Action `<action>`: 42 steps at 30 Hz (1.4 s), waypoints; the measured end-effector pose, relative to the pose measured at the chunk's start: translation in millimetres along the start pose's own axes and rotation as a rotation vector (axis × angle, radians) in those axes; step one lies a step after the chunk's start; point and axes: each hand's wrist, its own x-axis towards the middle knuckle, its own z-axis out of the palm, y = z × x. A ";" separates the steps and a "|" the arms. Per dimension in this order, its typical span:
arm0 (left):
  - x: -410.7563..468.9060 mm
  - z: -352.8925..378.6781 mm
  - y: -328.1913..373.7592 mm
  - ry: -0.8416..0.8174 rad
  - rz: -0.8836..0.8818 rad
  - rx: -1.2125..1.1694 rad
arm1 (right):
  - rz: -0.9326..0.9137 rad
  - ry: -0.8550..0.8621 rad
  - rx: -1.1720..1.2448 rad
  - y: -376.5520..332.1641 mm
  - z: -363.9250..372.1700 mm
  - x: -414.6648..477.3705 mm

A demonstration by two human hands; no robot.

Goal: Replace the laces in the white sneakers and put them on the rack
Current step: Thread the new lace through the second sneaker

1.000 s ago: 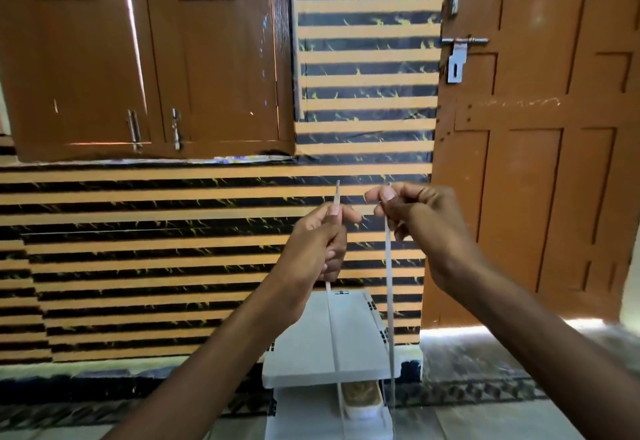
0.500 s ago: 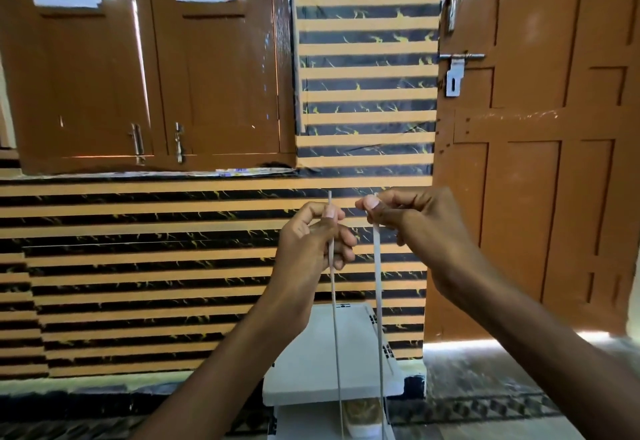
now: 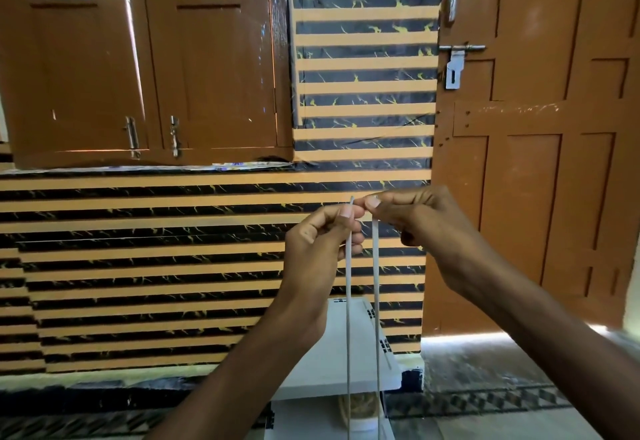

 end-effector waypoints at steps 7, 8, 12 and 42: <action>-1.1 3.4 -2.4 0.020 -0.073 -0.035 | 0.011 0.011 0.028 0.0 -0.3 -2.8; -1.4 3.9 -2.7 0.023 -0.087 -0.042 | 0.014 0.016 0.028 -0.1 -0.2 -3.0; -1.1 5.5 -3.1 0.025 -0.139 -0.067 | 0.023 0.027 -0.021 0.3 -0.3 -2.1; -159.7 -70.4 -254.7 0.057 -0.648 0.285 | 0.783 -0.105 -0.234 298.0 38.0 -232.7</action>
